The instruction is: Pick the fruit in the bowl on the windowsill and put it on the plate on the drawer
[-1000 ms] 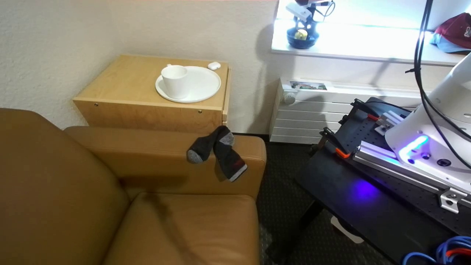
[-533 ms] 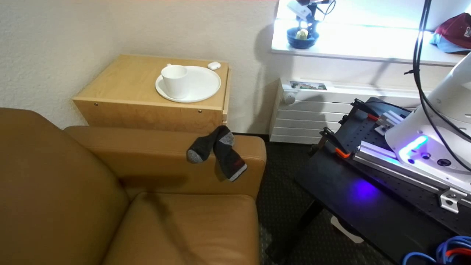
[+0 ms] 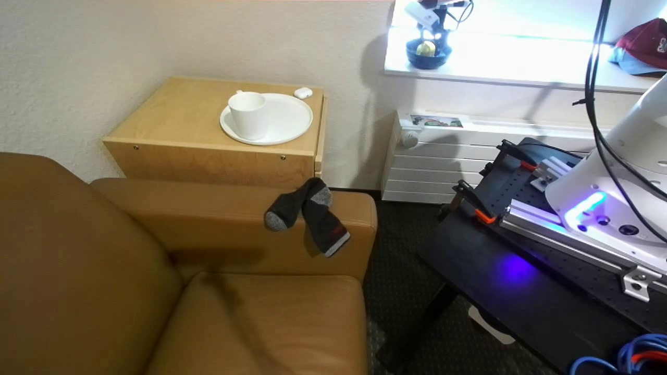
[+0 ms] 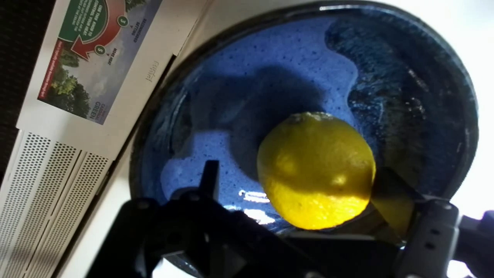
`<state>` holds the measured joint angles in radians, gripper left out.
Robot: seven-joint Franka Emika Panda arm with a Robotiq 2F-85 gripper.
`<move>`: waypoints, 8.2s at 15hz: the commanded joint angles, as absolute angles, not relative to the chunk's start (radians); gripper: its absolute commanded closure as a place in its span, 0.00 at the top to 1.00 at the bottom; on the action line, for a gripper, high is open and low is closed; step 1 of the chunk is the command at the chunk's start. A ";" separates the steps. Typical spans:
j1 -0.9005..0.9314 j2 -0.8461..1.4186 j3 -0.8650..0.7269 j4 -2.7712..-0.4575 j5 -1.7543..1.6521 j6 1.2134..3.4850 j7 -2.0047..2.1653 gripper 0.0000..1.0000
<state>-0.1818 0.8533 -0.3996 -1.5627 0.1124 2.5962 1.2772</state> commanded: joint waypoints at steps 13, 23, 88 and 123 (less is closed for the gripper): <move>-0.204 0.874 -0.373 -1.574 0.145 2.706 1.300 0.41; -0.477 0.600 -0.098 -1.750 0.418 2.774 0.879 0.41; 0.253 0.709 0.023 -1.511 0.013 2.317 0.352 0.41; 0.267 0.831 0.024 -1.412 0.114 2.416 0.461 1.00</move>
<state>0.2971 0.9512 0.0029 -1.2919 0.0859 2.3981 0.4826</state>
